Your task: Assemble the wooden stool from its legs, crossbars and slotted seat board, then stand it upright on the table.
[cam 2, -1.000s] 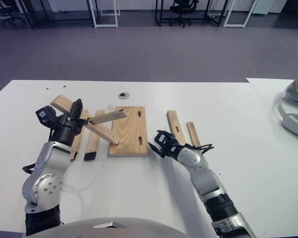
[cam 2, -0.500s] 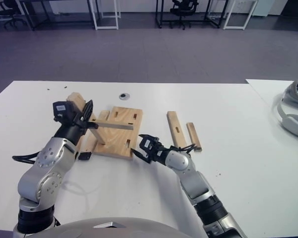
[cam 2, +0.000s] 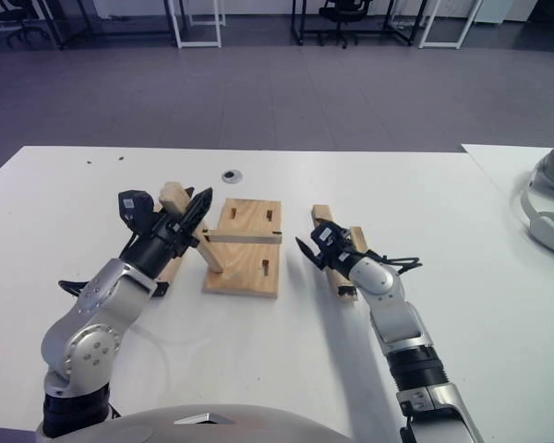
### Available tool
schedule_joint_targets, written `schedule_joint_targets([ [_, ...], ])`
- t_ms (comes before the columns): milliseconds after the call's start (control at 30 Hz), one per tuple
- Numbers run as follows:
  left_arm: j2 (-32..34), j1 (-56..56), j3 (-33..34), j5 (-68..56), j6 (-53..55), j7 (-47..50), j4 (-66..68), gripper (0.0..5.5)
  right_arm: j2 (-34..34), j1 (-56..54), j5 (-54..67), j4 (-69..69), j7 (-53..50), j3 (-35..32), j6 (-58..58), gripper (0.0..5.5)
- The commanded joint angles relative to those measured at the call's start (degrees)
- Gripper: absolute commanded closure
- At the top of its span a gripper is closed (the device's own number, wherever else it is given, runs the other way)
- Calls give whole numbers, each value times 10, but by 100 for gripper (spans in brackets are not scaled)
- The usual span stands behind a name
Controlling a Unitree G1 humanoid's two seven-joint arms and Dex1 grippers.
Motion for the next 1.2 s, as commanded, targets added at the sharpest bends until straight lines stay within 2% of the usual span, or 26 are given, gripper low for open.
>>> schedule_joint_targets([
  [33, 33, -26, 30, -104, 47, -4, -60, 246, 2, -30, 17, 18, -11, -27, -5, 228],
  [100, 42, -57, 42, -147, 53, 6, -78, 207, 1, -31, 18, 23, -15, -30, -8, 228],
  [167, 57, -108, 89, -177, 30, 26, -76, 165, 1, -33, 24, 27, -20, -39, -9, 228],
  [233, 72, -133, 136, -156, -9, 30, -43, 159, 1, -40, 30, 39, -32, -58, -10, 228],
  [333, 88, -103, 151, -89, -43, 28, 12, 159, 1, -53, 32, 64, -49, -75, -10, 228],
  [467, 160, -33, 61, 63, -31, 0, 114, 159, 5, -52, 29, 85, -54, -76, -14, 228],
  [633, 180, 7, 15, 107, 14, -45, 227, 159, 15, -50, 23, 102, -56, -64, -15, 228],
  [867, 197, 32, -36, 179, 34, -66, 272, 159, 31, -39, 18, 106, -57, -47, -12, 228],
  [1100, 193, 38, -42, 212, 36, -75, 266, 282, 33, -43, 17, 102, -56, -46, -6, 228],
  [1200, 190, 34, -44, 228, 12, -76, 268, 330, 46, -63, 63, 99, -47, -76, 20, 228],
])
